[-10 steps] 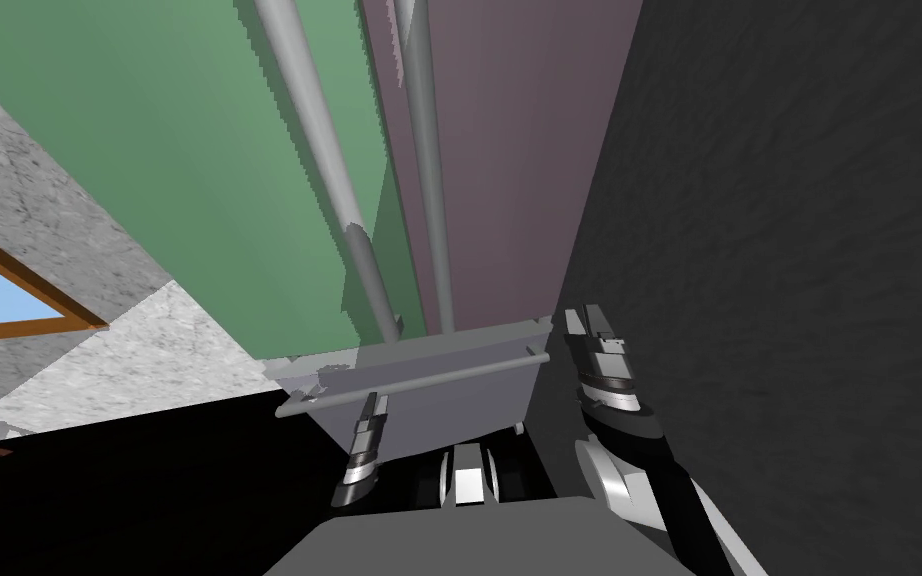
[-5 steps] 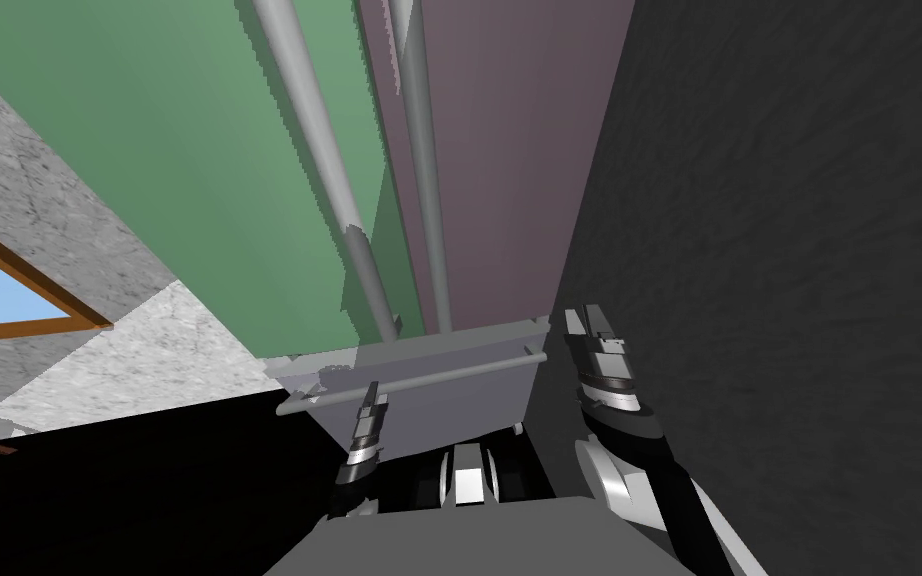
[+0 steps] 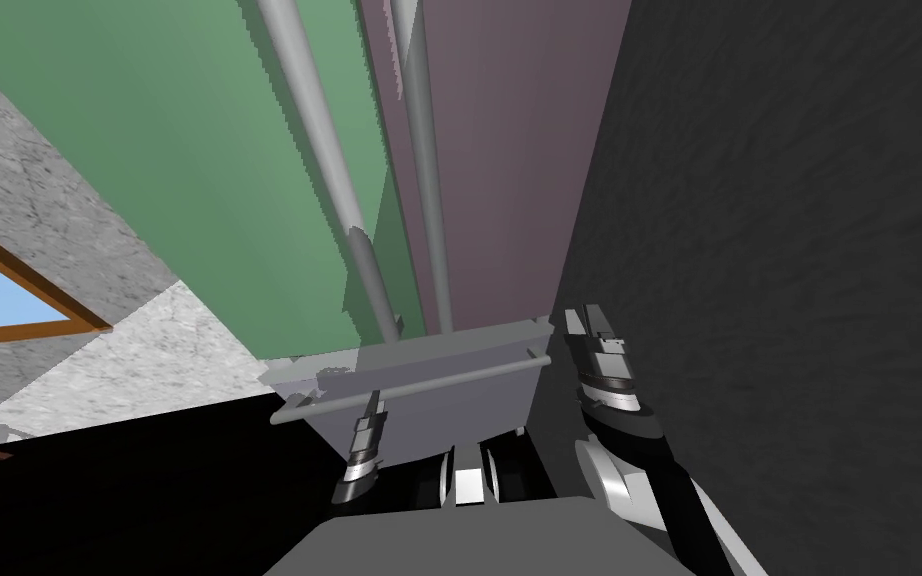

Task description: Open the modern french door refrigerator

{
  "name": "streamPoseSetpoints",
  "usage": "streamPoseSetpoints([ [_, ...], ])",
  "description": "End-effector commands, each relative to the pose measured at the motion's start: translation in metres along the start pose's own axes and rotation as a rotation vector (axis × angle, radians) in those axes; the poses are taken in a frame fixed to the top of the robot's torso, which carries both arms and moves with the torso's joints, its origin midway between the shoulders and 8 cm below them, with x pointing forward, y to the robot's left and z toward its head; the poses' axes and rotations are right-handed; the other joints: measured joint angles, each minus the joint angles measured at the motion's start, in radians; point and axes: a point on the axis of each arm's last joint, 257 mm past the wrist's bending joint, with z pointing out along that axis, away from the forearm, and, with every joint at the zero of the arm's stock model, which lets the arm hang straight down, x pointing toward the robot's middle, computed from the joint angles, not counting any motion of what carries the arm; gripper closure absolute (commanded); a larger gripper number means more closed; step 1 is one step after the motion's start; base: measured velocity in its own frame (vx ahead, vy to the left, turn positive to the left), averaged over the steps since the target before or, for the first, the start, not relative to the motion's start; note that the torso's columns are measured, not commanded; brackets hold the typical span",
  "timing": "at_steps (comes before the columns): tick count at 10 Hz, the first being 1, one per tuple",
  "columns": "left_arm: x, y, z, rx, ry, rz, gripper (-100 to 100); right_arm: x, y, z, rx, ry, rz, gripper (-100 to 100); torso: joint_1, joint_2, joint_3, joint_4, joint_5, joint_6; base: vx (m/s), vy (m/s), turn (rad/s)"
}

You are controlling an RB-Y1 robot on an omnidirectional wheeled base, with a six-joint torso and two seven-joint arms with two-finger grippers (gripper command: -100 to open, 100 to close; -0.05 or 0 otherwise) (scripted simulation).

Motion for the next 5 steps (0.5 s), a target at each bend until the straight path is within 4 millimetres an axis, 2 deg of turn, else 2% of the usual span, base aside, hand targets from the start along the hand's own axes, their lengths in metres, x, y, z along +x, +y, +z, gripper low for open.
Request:
streamPoseSetpoints([
  [1,-0.003,0.0,0.008,-0.008,0.005,-0.001,100,0.0,0.0,0.0,0.0,0.0,0.0,0,-0.001,0.005,0.002,0.001,-0.001,-0.001,-0.156,-0.041,0.022],
  [4,-0.008,0.0,0.019,-0.02,0.012,-0.003,100,0.0,0.0,0.0,0.0,0.0,0.0,0,-0.004,0.007,0.003,0.004,-0.004,-0.001,-0.184,-0.053,0.028],
  [5,-0.006,0.001,0.016,-0.023,0.013,-0.005,100,0.0,0.0,0.0,0.0,0.0,0.0,0,-0.004,0.007,0.002,0.005,-0.005,-0.001,-0.092,-0.026,0.007],
])
